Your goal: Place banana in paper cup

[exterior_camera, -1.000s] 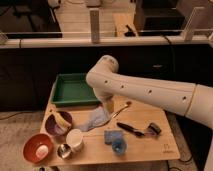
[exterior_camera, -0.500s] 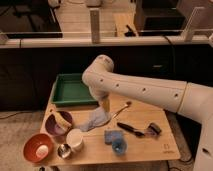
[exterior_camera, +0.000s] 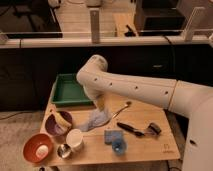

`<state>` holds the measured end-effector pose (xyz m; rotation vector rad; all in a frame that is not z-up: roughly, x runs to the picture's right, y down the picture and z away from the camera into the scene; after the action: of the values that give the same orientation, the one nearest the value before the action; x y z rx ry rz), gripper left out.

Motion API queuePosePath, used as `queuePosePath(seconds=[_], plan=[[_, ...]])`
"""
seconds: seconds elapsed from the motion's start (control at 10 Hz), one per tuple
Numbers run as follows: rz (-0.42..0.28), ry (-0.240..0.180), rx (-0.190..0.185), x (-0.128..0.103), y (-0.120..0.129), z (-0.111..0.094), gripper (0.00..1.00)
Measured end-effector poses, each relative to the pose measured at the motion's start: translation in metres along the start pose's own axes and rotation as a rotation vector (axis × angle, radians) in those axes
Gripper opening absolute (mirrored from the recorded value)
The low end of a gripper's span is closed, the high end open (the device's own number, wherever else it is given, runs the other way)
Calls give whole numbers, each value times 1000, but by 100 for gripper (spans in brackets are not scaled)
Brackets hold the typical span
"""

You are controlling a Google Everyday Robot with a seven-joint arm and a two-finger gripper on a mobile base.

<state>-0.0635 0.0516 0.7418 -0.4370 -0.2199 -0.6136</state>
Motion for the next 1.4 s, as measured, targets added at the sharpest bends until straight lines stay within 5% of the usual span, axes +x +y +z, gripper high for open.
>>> queuePosePath(seconds=[1.4], plan=[[-112,-59,-7,-25,-36,31,80]])
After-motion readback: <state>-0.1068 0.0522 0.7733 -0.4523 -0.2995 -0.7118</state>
